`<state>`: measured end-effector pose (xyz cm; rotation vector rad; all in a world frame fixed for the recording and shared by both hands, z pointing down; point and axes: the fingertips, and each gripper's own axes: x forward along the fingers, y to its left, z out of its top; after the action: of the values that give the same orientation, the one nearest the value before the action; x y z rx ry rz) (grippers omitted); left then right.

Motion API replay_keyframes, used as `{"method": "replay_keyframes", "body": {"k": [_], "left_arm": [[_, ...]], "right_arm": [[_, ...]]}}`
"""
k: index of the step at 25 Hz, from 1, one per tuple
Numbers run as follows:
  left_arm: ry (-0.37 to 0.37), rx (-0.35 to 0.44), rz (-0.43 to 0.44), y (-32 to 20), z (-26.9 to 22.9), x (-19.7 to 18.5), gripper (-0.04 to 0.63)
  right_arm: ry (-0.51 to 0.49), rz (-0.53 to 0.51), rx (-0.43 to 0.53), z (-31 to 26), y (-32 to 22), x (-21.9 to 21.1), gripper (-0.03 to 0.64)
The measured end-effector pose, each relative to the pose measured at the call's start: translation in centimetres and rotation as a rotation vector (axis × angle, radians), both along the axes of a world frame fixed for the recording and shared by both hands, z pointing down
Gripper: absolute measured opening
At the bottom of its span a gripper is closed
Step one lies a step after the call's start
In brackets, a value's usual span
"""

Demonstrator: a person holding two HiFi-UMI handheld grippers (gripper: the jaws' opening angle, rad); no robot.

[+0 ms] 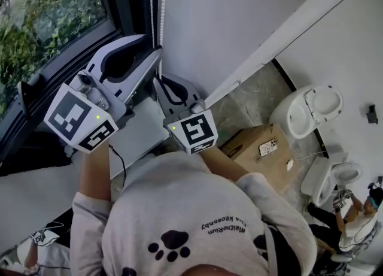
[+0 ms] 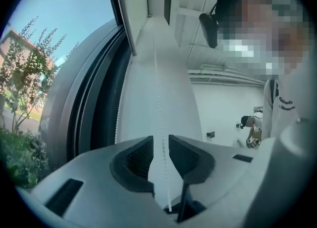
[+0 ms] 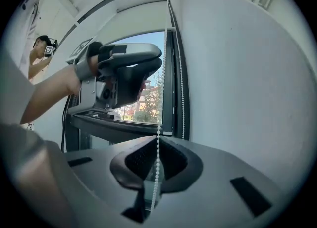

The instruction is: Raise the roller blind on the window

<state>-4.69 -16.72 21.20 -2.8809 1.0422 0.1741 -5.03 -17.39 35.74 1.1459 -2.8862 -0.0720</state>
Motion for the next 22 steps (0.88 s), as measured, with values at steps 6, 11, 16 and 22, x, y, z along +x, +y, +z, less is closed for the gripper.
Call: {"method": "replay_keyframes", "body": {"k": [6, 11, 16, 22], "left_arm": [[-0.059, 0.035, 0.024, -1.2, -2.4, 1.6, 0.097], [-0.094, 0.037, 0.048, -1.0, -2.4, 2.2, 0.023], [-0.047, 0.006, 0.048, -1.1, -1.8, 1.2, 0.02], [-0.05, -0.045, 0.017, -1.9, 1.8, 0.5, 0.019]], "right_arm": [[0.008, -0.006, 0.006, 0.0, 0.3, -0.3, 0.02], [0.011, -0.003, 0.01, 0.0, 0.2, -0.3, 0.02], [0.02, -0.001, 0.012, 0.7, 0.0, -0.5, 0.02], [0.044, -0.013, -0.035, 4.2, -0.1, -0.8, 0.02]]}}
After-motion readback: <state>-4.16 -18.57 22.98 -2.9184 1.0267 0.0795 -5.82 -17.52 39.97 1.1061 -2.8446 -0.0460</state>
